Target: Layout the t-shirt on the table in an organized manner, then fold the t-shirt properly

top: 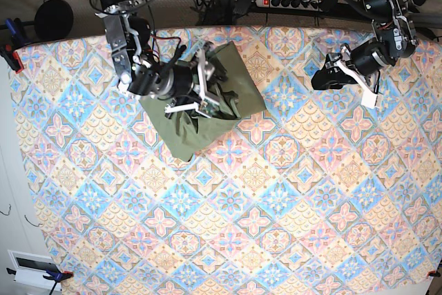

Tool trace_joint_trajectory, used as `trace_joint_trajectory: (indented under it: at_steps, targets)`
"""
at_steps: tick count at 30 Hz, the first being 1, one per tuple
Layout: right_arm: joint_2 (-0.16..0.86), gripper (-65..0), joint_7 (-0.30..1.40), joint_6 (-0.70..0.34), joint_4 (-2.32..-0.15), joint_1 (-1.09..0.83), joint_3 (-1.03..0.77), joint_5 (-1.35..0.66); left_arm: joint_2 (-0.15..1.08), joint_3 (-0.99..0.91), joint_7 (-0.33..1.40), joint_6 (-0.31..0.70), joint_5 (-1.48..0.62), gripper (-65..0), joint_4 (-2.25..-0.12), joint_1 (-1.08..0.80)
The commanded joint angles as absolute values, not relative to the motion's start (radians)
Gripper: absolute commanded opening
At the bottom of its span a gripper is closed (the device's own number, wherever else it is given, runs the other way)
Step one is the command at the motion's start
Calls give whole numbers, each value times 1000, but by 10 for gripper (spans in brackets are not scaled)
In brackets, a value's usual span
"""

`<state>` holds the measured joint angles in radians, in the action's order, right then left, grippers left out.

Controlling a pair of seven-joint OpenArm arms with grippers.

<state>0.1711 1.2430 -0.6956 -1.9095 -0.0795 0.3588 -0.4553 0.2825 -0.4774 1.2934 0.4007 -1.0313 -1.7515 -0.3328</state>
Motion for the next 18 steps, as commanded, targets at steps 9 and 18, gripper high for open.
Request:
trace_joint_trajectory:
  at_steps: [9,18]
  targets:
    - [225,-384,1205,-698,-1972,-163,166,-476,295,-481,1279,406,-1052,-333,-1765,-329]
    - [225,-502,1202,-698,-1954,-77,48,-478,295,-481,1279,406,-1052,-333,-1765,-329]
